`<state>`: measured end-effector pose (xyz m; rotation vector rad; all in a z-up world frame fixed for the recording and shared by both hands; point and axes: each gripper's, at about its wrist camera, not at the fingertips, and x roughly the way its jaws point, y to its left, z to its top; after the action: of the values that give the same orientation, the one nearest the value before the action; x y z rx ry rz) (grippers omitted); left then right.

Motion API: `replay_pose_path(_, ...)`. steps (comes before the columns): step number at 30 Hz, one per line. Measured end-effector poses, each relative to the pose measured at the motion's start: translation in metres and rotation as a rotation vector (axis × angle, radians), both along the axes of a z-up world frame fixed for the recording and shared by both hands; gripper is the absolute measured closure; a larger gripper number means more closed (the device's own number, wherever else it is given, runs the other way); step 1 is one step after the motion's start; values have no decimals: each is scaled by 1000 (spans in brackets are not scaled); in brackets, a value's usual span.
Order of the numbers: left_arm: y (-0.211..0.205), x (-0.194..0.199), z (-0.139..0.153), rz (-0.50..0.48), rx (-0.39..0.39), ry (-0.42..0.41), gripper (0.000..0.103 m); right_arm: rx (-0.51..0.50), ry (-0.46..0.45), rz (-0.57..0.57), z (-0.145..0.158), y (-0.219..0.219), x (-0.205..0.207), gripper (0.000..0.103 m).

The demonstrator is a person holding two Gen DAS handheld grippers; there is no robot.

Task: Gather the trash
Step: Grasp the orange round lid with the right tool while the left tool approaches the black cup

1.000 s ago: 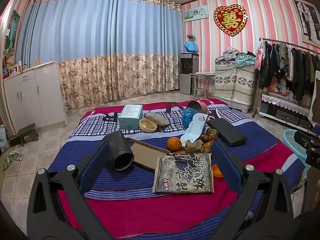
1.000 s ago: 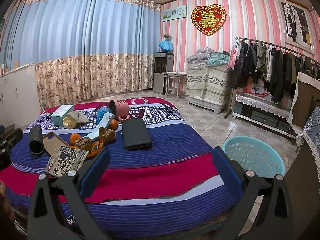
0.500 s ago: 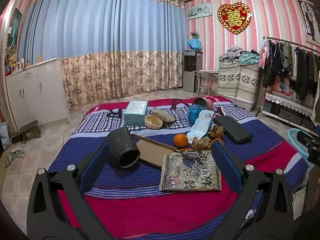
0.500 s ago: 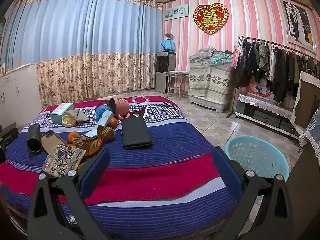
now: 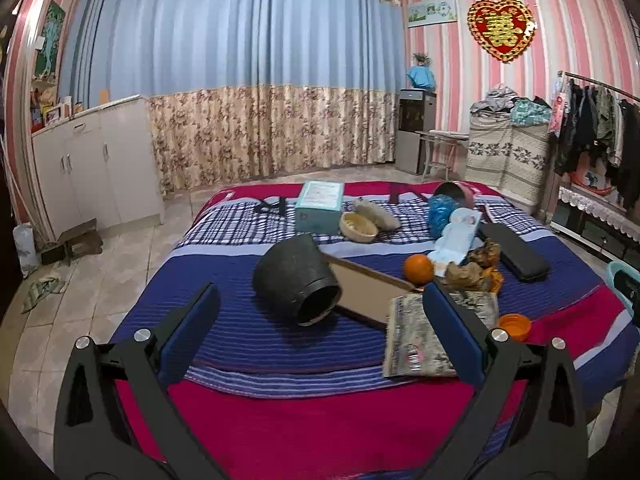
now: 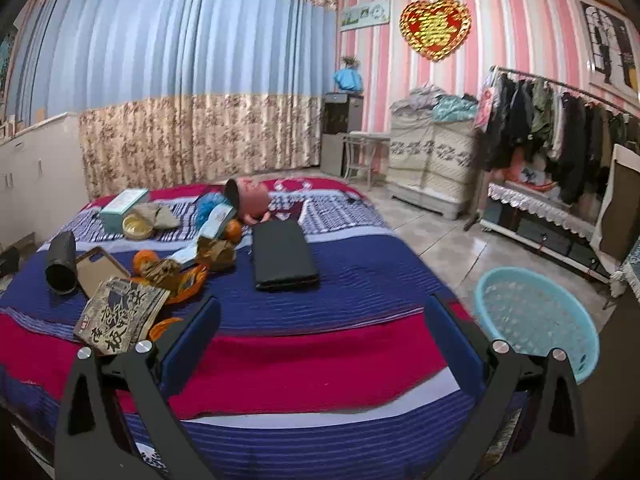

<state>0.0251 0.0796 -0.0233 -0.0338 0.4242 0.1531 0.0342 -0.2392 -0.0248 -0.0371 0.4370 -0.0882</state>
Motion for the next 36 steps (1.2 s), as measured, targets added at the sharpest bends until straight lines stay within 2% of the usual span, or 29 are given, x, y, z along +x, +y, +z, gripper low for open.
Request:
replay_pose_path(7,18,7,-13,30,3,34,5,-46,109,106,-31,39,23,4)
replay_pose_path(12,29,11,-21,38,-3,52,5,-7,196,190,-52,60,40,4)
replay_pose_path(18,37,15,-30,57,5,69,5,-50,216,251,-61,83,47,4)
replay_pose_path(22,41,20,-35,41,-22,96,5,-72,239,295,-63,92,53,7)
replay_pose_path(24,41,22,-35,38,-26,100,5,-71,261,330,-64,97,58,19)
replay_pose_path(26,41,24,-35,36,-25,107,5,-58,281,364,-65,100,64,35)
replay_pose_path(27,41,24,-35,34,-25,109,5,-55,284,375,-66,102,65,39)
replay_pose_path(29,40,26,-34,30,-24,117,5,-44,290,409,-66,105,68,55)
replay_pose_path(30,39,26,-34,30,-23,122,5,-41,290,423,-66,106,68,59)
replay_pose_path(31,39,27,-33,29,-25,127,5,-43,289,425,-65,106,67,63)
replay_pose_path(36,39,33,-29,23,-39,129,5,-38,249,395,-57,92,60,63)
